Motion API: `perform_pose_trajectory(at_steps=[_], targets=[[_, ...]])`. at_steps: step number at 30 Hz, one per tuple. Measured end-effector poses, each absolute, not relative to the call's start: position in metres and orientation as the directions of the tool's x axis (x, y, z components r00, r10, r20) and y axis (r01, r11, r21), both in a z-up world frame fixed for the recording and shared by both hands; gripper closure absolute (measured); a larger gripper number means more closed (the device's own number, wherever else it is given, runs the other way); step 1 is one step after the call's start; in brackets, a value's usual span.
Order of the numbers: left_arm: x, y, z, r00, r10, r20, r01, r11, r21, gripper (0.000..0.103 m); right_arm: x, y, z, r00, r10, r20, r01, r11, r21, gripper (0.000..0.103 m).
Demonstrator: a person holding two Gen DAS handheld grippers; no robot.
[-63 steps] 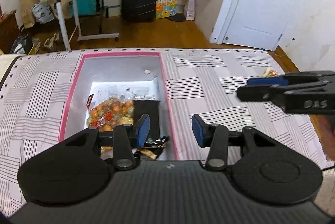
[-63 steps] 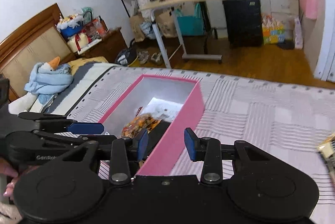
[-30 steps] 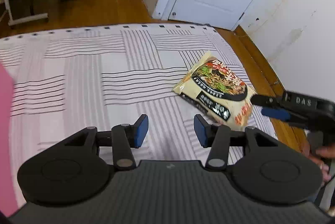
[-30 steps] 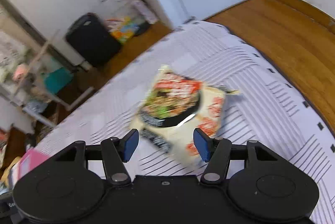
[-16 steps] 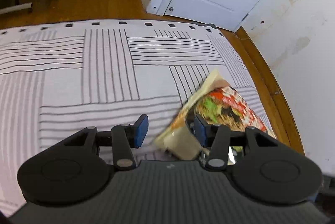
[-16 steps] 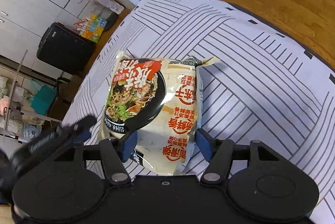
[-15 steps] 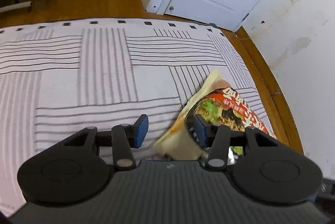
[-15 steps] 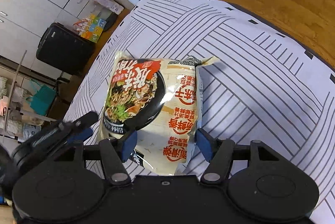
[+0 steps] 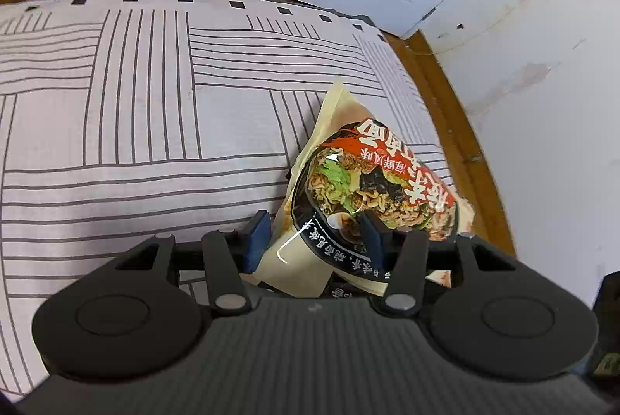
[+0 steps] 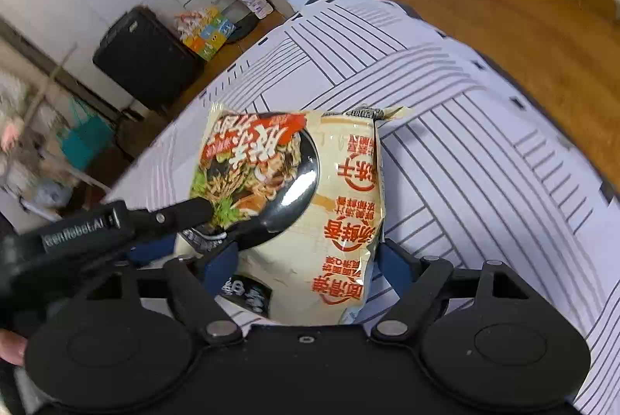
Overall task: Organize snacks
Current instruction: 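Close both tools on the cream noodle-snack pack, then lift the noodle pack with both tools and carry it over the pink box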
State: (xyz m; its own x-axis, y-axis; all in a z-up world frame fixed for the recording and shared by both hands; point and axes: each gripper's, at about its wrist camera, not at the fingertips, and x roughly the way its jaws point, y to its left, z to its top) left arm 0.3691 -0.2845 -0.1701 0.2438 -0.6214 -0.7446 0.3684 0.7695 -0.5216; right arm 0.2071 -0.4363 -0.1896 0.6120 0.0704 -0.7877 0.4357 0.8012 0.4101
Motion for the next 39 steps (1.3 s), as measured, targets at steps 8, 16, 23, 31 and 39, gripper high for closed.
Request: perform_pose_trajectory(at_steps=[8,16,23,31,39], targets=[[0.367,-0.290,-0.172,0.252,-0.605,-0.755,0.352,0.784,-0.511,0.053,0.214,-0.413,-0.196,0.652,-0.018,-0.758,0.364,0.885,0.292,0.006],[0.352,-0.292,-0.163,0.226,-0.609,-0.761,0.403,0.769,-0.496,0.053,0.212,-0.403,-0.186,0.670,0.004,-0.743,0.310,0.907,0.284,0.020],[0.337,-0.290,-0.152,0.231,-0.570,-0.789,0.397,0.795,-0.458,0.053,0.210,-0.395,-0.179,0.659,0.042,-0.751,0.288,0.908,0.304,0.026],[0.319,-0.260,-0.137,0.233,-0.540,-0.809,0.364,0.820,-0.442,0.053,0.200,-0.368,-0.164,0.635,0.090,-0.768,0.266,0.907,0.326,0.028],[0.283,-0.222,-0.113,0.243,-0.490,-0.837,0.327,0.854,-0.404,0.053,0.172,-0.337,-0.145,0.612,0.125,-0.781,0.234,0.915,0.329,0.029]])
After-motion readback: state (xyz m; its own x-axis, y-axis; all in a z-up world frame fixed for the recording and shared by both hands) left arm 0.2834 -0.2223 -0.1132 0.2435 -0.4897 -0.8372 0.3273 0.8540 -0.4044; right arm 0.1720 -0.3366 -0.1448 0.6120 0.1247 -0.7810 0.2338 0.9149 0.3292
